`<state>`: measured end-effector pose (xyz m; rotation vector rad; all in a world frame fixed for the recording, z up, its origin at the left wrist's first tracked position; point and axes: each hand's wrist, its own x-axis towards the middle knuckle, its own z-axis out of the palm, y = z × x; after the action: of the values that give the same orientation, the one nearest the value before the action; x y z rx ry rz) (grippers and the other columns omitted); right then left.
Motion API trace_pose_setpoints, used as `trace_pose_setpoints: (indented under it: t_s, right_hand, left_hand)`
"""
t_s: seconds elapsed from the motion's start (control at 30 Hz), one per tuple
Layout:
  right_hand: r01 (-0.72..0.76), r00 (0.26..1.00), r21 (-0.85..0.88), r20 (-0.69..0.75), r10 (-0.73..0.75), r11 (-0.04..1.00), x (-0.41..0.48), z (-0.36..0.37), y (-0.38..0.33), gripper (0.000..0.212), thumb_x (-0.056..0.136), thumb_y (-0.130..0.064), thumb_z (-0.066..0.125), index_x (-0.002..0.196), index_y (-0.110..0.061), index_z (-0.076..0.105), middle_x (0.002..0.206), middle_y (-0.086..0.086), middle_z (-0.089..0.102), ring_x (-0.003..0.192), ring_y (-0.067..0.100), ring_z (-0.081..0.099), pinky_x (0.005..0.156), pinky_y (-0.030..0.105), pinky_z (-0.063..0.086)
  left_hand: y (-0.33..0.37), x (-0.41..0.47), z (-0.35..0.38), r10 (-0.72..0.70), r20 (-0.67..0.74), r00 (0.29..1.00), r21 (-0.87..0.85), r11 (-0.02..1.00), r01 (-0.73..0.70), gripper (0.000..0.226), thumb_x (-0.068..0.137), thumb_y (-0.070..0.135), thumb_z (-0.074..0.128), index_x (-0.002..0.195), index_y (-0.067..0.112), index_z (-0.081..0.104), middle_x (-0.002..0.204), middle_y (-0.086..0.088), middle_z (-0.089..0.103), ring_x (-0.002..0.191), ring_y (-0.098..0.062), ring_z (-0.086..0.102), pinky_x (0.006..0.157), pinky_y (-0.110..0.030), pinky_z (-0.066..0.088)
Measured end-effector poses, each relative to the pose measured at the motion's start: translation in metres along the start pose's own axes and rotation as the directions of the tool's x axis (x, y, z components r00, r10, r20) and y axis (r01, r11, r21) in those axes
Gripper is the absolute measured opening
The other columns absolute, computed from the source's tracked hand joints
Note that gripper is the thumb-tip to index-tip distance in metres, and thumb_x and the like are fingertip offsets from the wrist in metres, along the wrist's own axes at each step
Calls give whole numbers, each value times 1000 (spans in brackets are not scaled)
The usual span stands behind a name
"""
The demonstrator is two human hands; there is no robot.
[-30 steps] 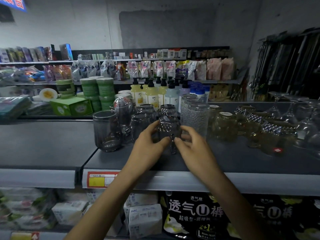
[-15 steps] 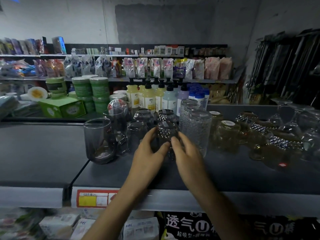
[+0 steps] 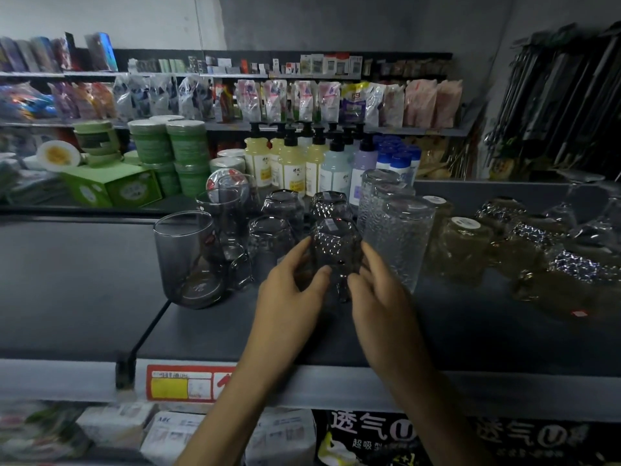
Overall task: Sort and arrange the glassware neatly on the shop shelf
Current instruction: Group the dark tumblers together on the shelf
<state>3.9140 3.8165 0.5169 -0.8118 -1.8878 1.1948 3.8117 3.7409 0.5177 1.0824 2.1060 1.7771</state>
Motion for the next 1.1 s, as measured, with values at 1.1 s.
trace_pose_setpoints:
  t_s: [1.1]
  right_hand:
    - [489,867,-596,411,-281,636,112,44,-134,35,94,-19,70,129,-17,67,124,6,69,109,21,65,91,32,53]
  left_hand:
    - [14,1,-48,383,152,911,865,395,-310,67,89,28,60,151,7,44,151,-24,46,141,-43,41,107,-51,48]
